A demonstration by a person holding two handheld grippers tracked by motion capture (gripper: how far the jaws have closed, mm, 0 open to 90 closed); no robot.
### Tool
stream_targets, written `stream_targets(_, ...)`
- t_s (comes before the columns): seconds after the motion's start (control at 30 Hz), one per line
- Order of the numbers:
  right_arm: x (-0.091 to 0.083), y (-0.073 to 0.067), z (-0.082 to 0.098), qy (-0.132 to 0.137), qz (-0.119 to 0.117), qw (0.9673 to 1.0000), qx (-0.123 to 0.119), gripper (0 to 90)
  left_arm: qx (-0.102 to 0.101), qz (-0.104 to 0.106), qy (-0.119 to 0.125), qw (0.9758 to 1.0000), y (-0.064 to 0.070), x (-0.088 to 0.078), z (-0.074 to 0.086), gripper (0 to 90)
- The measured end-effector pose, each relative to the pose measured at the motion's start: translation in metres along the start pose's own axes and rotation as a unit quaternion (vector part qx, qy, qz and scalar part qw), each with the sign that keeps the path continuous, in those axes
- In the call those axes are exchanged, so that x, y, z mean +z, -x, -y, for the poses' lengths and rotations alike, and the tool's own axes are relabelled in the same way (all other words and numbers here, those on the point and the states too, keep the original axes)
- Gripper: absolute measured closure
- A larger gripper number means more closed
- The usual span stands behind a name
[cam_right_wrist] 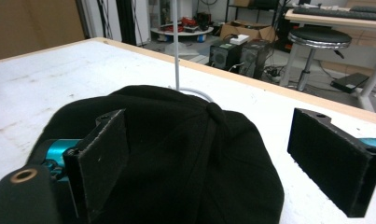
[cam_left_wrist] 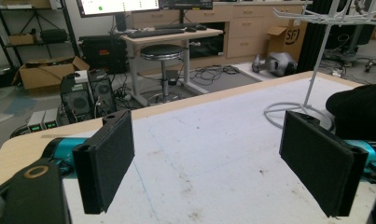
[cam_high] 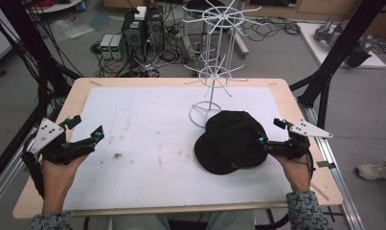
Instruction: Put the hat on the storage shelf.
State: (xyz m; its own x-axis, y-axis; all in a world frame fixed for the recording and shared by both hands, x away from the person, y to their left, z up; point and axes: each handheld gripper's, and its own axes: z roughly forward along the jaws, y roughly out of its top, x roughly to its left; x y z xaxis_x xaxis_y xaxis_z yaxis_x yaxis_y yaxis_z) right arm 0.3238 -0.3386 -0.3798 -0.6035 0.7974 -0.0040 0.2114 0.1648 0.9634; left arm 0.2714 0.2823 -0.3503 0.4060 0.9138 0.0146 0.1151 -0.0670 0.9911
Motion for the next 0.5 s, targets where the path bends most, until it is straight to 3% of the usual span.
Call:
stream_targets(0.1, 0.007, -0.002, 0.004, 0.006, 0.005, 0.9999, 0.007, 13.9, 0.0, 0.0, 0.0, 1.0, 0.0, 0.0, 0.0, 18.2)
stream_targets(0.3, 0.025, -0.002, 0.012, -0.009, -0.002, 0.9998, 0.016, 14.5, 0.001, 0.0, -0.002, 1.0, 0.0, -0.001, 0.001, 18.2)
stream_targets(0.5, 0.041, -0.006, 0.015, -0.034, -0.011, 0.9993, 0.008, 16.1, 0.001, -0.002, -0.003, 1.0, 0.0, 0.0, 0.002, 18.3)
